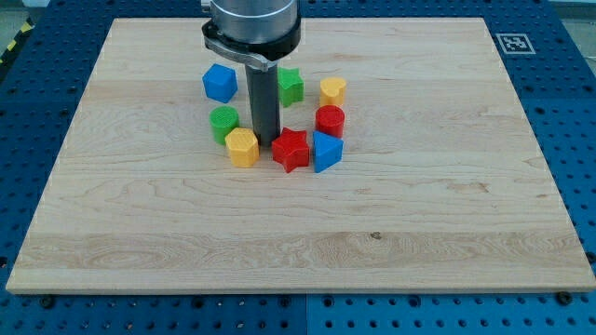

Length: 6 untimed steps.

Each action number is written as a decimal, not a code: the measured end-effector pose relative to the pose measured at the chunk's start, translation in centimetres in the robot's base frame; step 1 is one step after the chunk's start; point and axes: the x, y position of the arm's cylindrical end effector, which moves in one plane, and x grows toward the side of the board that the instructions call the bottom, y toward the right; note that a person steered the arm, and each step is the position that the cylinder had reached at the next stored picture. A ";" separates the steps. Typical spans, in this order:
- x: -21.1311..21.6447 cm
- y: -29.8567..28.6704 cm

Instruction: Place the green circle diagonal to the yellow hexagon

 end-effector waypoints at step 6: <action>-0.3 -3.6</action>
